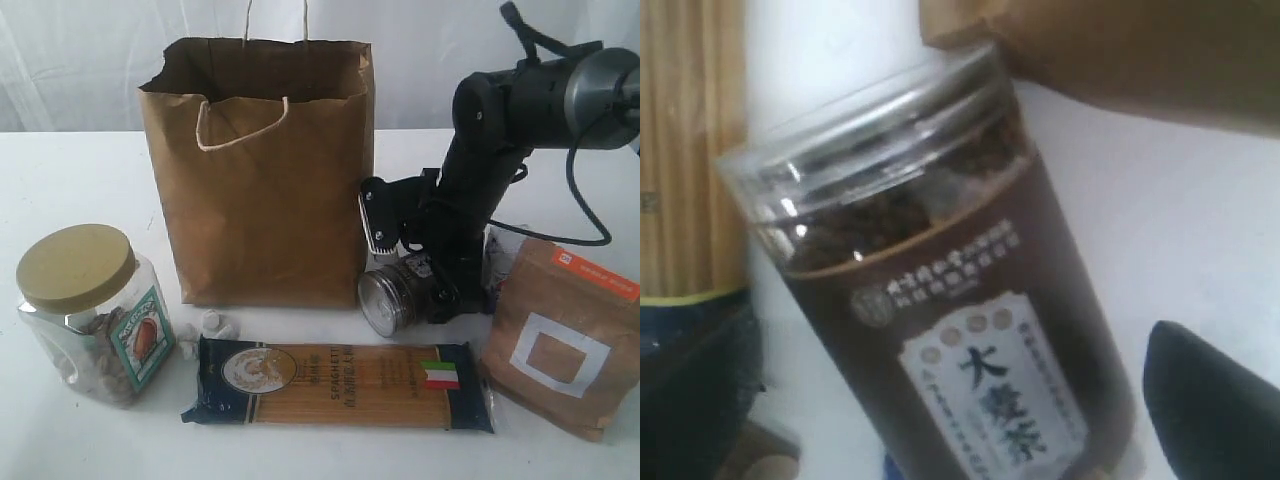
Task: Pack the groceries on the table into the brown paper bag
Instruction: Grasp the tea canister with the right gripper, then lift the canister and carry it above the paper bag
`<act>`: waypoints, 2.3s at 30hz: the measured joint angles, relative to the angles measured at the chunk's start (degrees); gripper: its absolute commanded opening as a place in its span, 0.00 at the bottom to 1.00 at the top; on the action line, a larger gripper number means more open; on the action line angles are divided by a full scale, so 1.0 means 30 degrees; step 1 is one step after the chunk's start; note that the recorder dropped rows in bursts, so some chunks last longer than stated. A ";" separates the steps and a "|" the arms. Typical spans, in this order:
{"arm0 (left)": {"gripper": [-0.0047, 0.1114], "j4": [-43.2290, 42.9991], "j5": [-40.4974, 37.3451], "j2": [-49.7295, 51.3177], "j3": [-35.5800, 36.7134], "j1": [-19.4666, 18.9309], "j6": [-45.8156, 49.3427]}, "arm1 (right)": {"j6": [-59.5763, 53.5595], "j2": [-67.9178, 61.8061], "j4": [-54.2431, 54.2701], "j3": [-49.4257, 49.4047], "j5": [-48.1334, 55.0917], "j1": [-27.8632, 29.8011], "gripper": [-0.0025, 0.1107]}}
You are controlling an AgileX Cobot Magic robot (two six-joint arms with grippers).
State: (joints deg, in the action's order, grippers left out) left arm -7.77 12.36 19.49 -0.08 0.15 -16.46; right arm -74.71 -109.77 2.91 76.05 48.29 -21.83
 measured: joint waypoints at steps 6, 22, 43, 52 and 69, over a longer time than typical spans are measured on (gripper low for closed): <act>0.04 -0.0064 -0.0841 0.0000 0.0000 0.0000 0.0000 | -0.0280 -0.0621 0.1475 0.0000 0.0111 0.0000 0.86; 0.04 -0.0064 -0.0870 0.0000 0.0000 0.0000 0.0000 | -0.0280 -0.0929 0.2570 0.0000 0.1216 -0.0031 0.12; 0.04 -0.0064 -0.0882 0.0000 0.0000 0.0000 0.0000 | 0.9522 0.7204 0.2557 -0.0086 0.3796 -0.0031 0.02; 0.04 -0.0064 -0.0914 0.0000 0.0000 0.0000 0.0000 | 1.1705 1.0617 1.0050 0.0730 0.4301 -0.0031 0.02; 0.04 -0.0064 -0.1058 0.0000 0.0000 0.0000 0.0000 | 0.6992 0.6757 2.6665 0.3694 0.0208 -0.0031 0.02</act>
State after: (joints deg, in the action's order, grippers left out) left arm -7.97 9.18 19.49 -0.08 0.15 -16.46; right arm -53.73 -89.50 82.91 87.13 48.92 -21.92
